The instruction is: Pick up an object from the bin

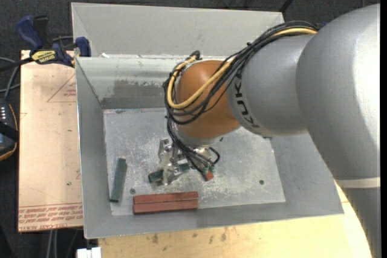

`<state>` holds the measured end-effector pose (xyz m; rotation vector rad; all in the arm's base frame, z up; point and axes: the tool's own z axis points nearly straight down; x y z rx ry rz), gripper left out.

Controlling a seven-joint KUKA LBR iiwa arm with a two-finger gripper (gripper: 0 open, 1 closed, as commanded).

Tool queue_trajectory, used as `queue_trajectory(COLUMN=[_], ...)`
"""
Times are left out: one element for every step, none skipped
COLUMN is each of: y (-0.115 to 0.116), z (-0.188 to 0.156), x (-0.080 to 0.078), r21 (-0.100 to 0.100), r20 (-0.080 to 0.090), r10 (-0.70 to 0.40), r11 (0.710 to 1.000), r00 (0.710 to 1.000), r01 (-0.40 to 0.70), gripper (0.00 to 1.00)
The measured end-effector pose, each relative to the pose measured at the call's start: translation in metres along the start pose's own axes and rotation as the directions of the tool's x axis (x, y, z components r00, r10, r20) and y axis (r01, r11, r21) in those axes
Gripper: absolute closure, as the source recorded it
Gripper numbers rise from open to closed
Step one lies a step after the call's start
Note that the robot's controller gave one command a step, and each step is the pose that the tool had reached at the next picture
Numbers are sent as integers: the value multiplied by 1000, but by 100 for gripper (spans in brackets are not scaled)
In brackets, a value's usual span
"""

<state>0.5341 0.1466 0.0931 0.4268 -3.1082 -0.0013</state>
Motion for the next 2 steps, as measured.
queue_trajectory(y=[0, 0], z=[-22, -41], x=[1, -1], r21=[0, 0], r20=[-1, 4], r10=[0, 0], r11=[1000, 1000], r00=[1000, 1000], r01=[0, 0], gripper=[100, 100])
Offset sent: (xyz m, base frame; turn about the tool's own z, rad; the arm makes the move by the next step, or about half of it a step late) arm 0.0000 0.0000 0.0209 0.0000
